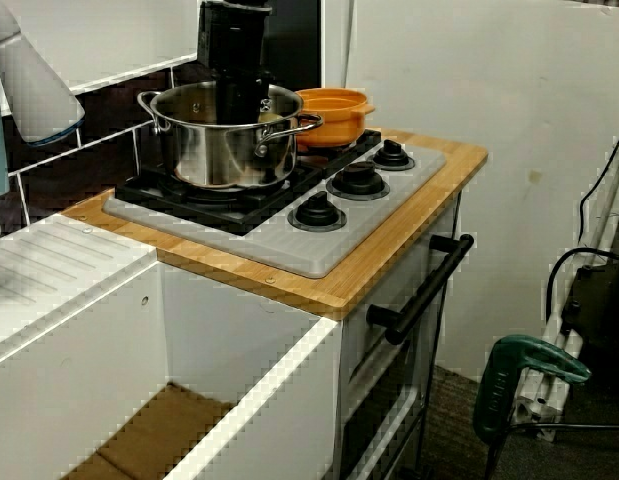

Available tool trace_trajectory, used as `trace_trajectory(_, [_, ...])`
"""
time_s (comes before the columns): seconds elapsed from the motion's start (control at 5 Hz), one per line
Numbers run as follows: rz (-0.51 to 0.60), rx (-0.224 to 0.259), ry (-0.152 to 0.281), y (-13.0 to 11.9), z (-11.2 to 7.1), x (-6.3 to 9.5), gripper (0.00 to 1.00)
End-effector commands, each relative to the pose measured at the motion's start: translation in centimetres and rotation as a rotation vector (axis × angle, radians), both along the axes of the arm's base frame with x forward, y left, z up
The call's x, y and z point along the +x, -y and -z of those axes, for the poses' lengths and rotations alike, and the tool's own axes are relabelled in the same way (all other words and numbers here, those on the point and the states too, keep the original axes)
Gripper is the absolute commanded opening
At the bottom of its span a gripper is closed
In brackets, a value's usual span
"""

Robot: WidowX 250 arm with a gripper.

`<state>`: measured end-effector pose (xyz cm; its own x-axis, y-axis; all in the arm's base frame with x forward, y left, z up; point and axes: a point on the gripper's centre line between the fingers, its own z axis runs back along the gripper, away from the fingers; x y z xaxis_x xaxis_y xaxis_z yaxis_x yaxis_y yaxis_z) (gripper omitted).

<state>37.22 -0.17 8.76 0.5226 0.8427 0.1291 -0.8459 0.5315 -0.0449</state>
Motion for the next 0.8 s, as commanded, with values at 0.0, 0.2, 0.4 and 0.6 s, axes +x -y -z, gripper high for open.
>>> trace_trajectory(0.0, [0.031,-0.027,0.086,0.1,-4.4,-1.3,0.00])
trace_trajectory(0.2, [0.038,-0.033,0.091,0.1,-5.0,-1.8,0.00])
trace_trajectory(0.4, [0.039,-0.038,0.097,-0.1,-5.6,-2.0,0.00])
trace_trajectory(0.6, [0.048,-0.047,0.103,-0.2,-6.3,-2.0,0.00])
